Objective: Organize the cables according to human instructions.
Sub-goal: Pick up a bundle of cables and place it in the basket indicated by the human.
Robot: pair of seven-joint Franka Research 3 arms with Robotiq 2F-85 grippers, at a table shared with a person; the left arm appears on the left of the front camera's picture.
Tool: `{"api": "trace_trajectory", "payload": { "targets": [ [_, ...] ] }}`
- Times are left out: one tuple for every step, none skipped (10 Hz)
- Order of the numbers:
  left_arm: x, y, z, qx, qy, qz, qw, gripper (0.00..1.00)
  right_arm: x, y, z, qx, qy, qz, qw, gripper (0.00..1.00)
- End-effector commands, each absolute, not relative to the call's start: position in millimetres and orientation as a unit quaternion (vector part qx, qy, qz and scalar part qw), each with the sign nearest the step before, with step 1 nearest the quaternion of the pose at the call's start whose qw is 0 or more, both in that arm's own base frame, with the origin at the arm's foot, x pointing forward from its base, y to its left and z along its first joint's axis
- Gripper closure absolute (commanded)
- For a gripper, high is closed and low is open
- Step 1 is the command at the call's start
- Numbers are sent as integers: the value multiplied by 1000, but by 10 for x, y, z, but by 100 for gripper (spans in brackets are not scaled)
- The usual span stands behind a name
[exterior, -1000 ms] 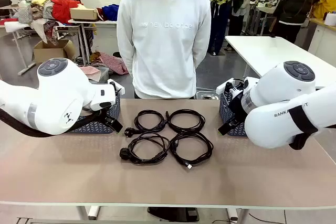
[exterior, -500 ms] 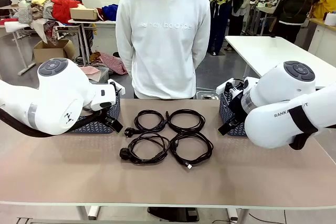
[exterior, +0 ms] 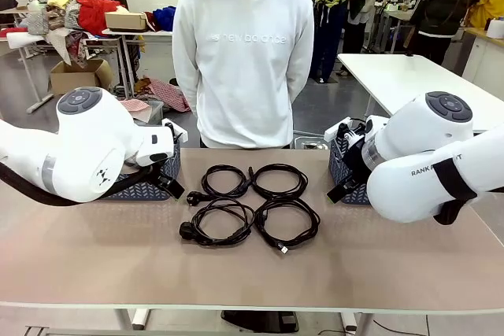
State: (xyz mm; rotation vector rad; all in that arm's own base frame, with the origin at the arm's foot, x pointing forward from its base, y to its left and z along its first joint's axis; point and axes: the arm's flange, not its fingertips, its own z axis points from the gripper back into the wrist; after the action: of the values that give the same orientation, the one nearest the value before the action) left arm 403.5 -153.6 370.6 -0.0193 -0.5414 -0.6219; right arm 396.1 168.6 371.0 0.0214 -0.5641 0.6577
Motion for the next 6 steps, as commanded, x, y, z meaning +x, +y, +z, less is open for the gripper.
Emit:
{"api": "trace_trajectory", "payload": {
  "targets": [
    [4035, -1502, 3756, -17, -267, -299, 916, 0, 3961, 1686, 3710, 10, -273, 319, 908, 0],
    [4038, -1421, 3798, -27, -264, -301, 916, 0, 3967, 1620, 3768, 26, -272, 332, 903, 0],
    [4011, -1346, 3856, -36, -262, -311, 913, 0, 3952, 1539, 3834, 36, -273, 338, 900, 0],
    [3991, -1278, 3962, -47, -263, -327, 906, 0, 3933, 1467, 3906, 39, -274, 346, 896, 0],
    [3982, -1205, 4084, -65, -260, -344, 900, 0, 3913, 1402, 3993, 46, -276, 355, 892, 0],
    [3993, -1108, 4218, -85, -258, -370, 888, 0, 3883, 1334, 4102, 57, -281, 368, 885, 0]
  ]
}}
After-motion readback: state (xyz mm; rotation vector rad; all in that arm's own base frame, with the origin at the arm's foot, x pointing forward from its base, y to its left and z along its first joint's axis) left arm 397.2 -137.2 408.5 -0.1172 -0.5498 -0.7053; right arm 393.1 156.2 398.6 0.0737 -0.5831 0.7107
